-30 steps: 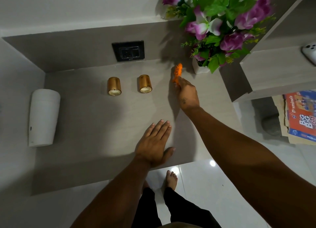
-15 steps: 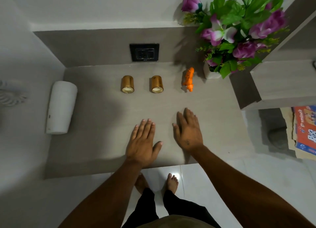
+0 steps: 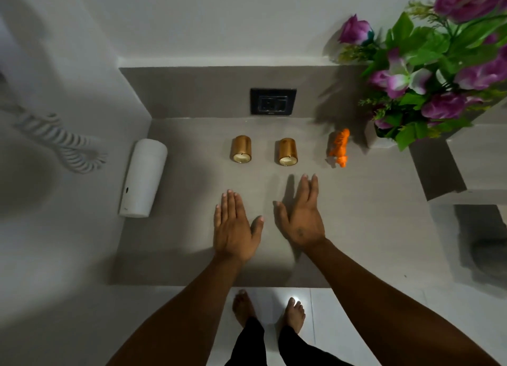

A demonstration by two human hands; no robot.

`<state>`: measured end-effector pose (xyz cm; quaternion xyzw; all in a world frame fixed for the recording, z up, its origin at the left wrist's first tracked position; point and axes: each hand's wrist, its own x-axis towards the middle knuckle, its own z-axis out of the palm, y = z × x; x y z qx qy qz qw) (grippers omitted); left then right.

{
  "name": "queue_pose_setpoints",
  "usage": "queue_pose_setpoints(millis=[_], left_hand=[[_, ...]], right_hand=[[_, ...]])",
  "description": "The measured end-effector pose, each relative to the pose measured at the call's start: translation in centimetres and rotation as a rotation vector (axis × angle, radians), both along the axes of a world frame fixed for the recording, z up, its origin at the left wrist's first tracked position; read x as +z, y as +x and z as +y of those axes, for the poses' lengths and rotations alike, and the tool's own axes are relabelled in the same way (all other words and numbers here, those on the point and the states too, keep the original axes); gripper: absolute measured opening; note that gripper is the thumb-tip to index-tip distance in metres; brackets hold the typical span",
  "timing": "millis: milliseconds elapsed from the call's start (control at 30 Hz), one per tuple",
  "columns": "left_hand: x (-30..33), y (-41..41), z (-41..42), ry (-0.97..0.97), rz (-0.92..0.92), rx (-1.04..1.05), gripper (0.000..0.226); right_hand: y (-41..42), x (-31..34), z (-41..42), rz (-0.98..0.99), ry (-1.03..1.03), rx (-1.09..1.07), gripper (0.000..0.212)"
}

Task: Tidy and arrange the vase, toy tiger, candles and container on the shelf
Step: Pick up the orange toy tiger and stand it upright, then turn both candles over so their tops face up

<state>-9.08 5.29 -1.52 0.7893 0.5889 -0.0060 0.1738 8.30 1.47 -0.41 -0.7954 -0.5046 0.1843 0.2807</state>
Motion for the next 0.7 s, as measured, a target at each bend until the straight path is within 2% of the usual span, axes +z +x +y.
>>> queue_pose_setpoints(millis=[100,200,367,633,700], left_hand=[[1.3,1.9,3.4,-0.039,-0.188,0.189,0.097],[2.5,3.6,7.0,-0.048,-0.367,0.388,0.104],[2.3,5.4,10.6,0.045,-0.438,0.509,0.103],[1.7,7.3,12.7,0.148,-0.491,0.602,0.079],[1.9,7.5,13.1,0.168,-0.531,0.607,0.071]], right_hand=[[1.0,1.0,4.2,0.047,0.023,-0.067,0.085],[2.2,1.6,8.2,0.162,0.001,-0.222,0.095],[2.8,0.6,11.1,0.208,-0.090,-0.409,0.100],[2.5,-0.5,12.2,0.137,0.037,-0.450,0.061],[3.0,-0.4,12.3,0.142,0.067,-0.425,0.059]])
